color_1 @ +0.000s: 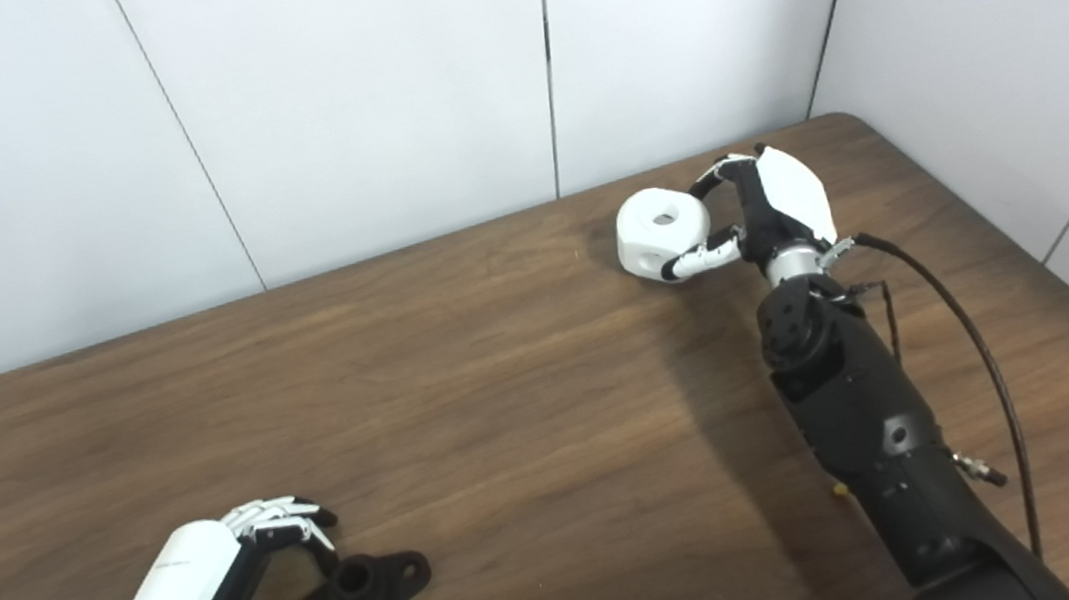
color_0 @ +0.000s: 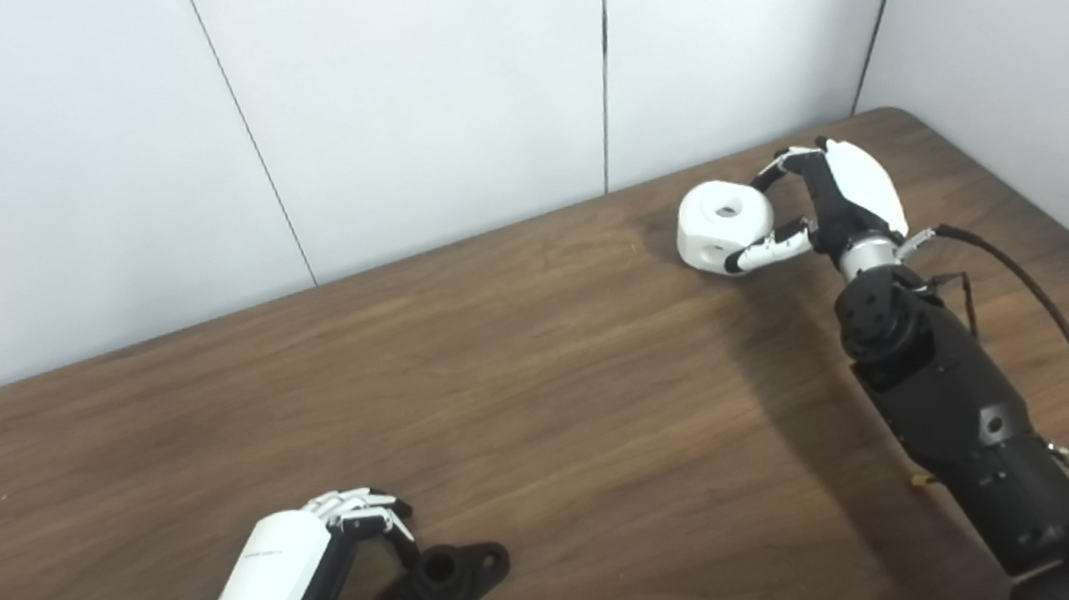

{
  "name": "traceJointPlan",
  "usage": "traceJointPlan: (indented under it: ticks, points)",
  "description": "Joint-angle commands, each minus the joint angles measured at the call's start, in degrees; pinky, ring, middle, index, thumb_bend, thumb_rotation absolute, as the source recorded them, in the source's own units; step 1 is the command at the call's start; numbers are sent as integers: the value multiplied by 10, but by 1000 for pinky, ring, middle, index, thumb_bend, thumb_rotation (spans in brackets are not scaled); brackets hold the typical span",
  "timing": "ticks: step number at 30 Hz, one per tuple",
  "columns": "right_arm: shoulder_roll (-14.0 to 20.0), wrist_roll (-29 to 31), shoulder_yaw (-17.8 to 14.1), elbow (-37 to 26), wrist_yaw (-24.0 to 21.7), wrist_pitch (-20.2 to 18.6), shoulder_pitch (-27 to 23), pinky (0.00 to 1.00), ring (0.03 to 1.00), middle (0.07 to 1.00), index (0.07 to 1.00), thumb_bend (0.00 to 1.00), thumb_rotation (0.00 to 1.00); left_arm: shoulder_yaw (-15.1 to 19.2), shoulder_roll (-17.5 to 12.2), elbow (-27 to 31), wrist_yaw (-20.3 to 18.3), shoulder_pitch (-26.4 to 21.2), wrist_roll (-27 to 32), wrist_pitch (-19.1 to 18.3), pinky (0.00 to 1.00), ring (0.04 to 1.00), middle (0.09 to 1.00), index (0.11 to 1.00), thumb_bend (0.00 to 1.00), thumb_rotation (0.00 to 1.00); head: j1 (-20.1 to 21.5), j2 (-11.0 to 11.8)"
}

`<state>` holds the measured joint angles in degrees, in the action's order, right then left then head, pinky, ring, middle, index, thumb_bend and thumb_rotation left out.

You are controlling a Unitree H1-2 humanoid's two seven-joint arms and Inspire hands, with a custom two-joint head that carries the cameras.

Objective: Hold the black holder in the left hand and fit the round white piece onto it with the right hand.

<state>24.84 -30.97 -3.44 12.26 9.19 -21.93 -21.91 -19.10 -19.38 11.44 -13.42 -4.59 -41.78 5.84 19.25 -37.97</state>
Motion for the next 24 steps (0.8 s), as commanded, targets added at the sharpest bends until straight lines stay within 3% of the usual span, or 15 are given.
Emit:
traceJointPlan:
  ticks: [1,13,18,24]
  points:
    - [8,2,-4,-23,11,21,-13,1000,979,848,488,518,134,-6,-8,-5,-15,1,-4,-4,839,804,742,482,522,50,0,-1]
    - [16,19,20,-168,-75,-10,13,1000,923,843,485,521,141,-13,-3,1,-25,3,-16,-20,857,816,751,483,522,50,-33,-8]
    - [19,3,49,-241,-133,-43,22,1000,918,845,485,522,144,-17,3,1,-23,3,-21,-23,857,819,750,483,523,50,-50,-14]
    - [10,-1,50,-315,-196,-49,36,1000,915,841,484,522,140,-23,9,13,-33,3,-27,-42,873,829,757,483,523,51,-84,-24]
